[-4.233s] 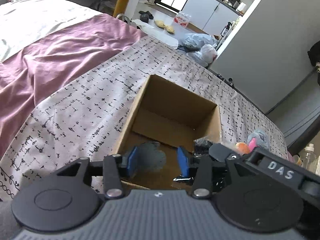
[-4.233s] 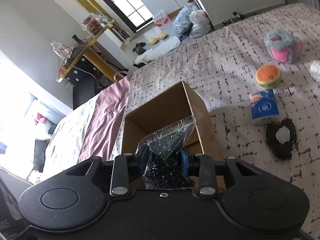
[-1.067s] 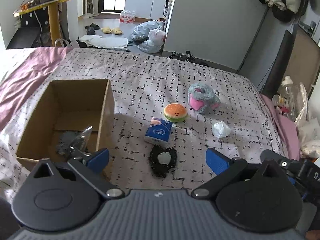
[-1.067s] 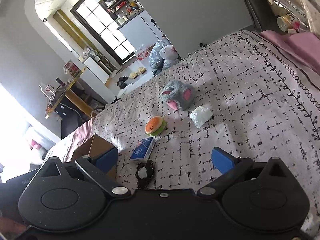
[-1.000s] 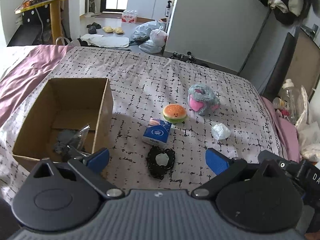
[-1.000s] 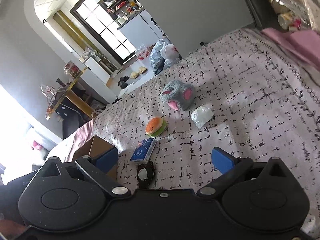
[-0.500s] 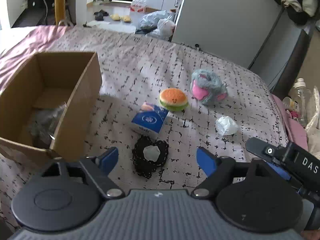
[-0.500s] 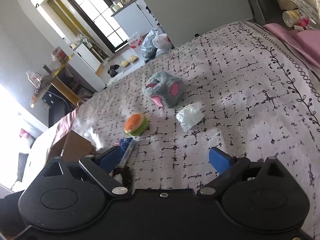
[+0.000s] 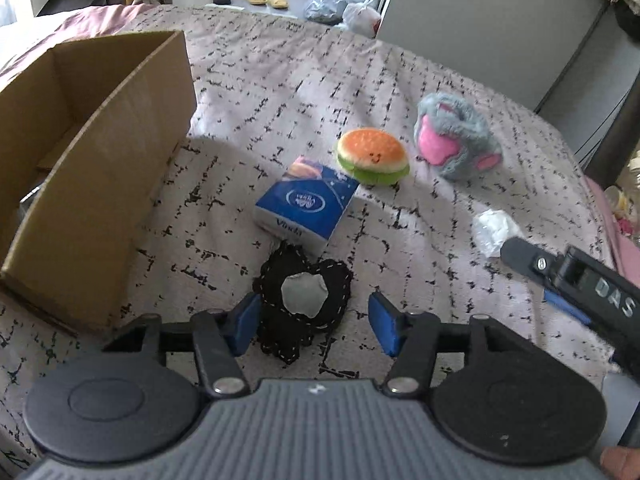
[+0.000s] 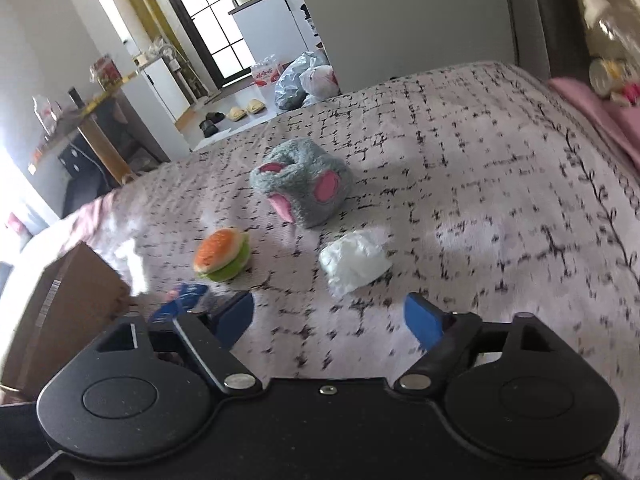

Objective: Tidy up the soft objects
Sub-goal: 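Grasp the black beaded bracelet with left tool while right tool grasps the white plastic bag, then carry the bracelet with left tool while right tool carries the white bag over the box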

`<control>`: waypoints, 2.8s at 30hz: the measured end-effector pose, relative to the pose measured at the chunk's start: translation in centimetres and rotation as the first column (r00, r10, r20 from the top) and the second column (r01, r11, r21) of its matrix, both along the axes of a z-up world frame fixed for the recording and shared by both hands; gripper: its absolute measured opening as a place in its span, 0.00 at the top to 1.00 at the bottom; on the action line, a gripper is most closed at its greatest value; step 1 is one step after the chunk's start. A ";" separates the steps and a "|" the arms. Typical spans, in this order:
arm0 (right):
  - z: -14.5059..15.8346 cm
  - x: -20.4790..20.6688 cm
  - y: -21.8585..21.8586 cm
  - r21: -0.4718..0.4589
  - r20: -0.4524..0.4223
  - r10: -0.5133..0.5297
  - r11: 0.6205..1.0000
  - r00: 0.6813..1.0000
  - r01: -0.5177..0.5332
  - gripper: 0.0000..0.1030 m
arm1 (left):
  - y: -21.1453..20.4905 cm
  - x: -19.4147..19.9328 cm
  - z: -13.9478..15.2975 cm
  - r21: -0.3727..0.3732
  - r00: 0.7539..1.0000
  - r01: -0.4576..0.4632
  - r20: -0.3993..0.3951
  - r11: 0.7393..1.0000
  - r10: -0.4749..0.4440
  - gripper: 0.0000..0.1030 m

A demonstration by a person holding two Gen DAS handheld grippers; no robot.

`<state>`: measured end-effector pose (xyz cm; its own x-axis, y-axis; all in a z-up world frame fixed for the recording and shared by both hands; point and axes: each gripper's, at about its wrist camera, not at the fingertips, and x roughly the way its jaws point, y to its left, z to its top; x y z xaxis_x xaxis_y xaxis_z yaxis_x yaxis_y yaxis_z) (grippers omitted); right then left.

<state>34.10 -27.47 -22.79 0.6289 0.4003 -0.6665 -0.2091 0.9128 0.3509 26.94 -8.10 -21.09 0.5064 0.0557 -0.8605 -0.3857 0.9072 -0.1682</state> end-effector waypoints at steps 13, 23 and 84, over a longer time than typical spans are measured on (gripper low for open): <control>-2.0 2.2 2.4 -0.154 0.064 0.052 0.987 0.997 -0.042 0.35 | 0.5 0.8 -1.2 -0.040 0.999 -0.046 -0.028 0.998 0.045 0.78; -2.4 2.4 1.9 -0.171 0.061 0.043 0.985 0.997 -0.032 0.58 | 0.6 0.2 -0.2 -0.067 1.000 -0.020 -0.015 0.998 0.019 0.85; 16.7 -12.3 12.6 -0.252 0.320 0.135 0.966 0.938 -0.053 0.59 | 16.1 -9.7 15.5 -0.058 0.975 0.121 0.196 0.991 -0.108 0.88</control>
